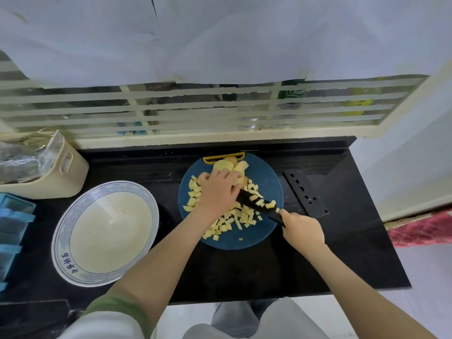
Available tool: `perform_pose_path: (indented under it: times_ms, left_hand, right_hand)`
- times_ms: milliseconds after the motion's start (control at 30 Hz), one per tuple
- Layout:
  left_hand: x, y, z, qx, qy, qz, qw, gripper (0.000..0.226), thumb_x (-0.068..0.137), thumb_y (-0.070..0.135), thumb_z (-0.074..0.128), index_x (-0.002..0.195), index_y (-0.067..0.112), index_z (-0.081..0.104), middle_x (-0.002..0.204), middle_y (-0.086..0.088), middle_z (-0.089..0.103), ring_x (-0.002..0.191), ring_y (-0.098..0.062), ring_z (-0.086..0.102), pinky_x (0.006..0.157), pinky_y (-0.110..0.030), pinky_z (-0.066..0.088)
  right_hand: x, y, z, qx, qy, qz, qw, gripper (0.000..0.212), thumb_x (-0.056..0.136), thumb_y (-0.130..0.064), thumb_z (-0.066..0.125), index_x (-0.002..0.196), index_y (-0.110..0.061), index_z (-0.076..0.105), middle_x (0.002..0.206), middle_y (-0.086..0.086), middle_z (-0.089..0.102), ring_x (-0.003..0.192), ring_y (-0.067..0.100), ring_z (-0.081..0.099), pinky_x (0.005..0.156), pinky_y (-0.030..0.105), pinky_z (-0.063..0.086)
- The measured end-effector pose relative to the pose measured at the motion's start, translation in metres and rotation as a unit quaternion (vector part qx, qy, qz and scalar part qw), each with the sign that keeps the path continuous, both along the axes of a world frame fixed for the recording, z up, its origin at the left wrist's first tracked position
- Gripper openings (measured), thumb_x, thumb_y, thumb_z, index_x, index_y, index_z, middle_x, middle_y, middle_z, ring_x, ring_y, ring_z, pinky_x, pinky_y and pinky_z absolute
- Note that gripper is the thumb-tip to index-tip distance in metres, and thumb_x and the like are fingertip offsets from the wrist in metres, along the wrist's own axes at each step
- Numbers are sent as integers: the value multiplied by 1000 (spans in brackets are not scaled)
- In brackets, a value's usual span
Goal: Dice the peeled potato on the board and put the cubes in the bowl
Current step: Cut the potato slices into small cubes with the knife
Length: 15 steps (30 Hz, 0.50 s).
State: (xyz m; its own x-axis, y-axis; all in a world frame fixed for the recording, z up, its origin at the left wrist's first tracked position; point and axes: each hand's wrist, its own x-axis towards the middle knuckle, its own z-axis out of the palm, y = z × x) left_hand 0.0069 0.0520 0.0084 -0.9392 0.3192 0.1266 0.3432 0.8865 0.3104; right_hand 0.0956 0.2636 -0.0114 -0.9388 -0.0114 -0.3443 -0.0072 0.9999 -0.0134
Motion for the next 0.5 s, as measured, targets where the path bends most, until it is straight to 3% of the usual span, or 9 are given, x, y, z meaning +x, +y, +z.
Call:
perform_pose_path:
  times_ms: [100, 167, 333, 500]
  left_hand:
    - [-2, 7, 5, -89, -101, -111, 985, 38, 92, 54, 47, 124, 35, 54, 120, 10, 54, 116, -16, 41, 94, -38, 19]
    - [-3, 7, 2, -121, -134, -130, 975, 36, 91, 54, 48, 120, 34, 57, 119, 7, 53, 118, -17, 38, 93, -39, 21]
    - [-6, -3, -4, -126, -154, -95, 975, 24, 97, 43, 43, 110, 34, 62, 117, 6, 55, 116, -19, 39, 95, -41, 22]
    - [-8, -13, -10, -143, -168, -19, 975, 31, 99, 36, 41, 126, 27, 52, 126, 1, 55, 119, -22, 40, 98, -41, 23]
  right_hand:
    - [-6, -8, 1, 14, 5, 50, 999, 27, 96, -20, 45, 124, -22, 46, 100, -1, 64, 83, 22, 65, 62, 33, 47]
    - [-8, -12, 1, 19, 13, 73, 997, 29, 96, -18, 44, 124, -22, 46, 101, 0, 64, 85, 23, 65, 61, 31, 44]
    - [-8, -18, 0, 31, 12, 108, 994, 25, 96, -17, 43, 120, -22, 47, 99, 0, 63, 83, 22, 65, 58, 32, 44]
    - [-7, -24, -2, 42, 9, 129, 991, 22, 95, -15, 43, 117, -19, 47, 95, 1, 62, 79, 24, 63, 56, 32, 41]
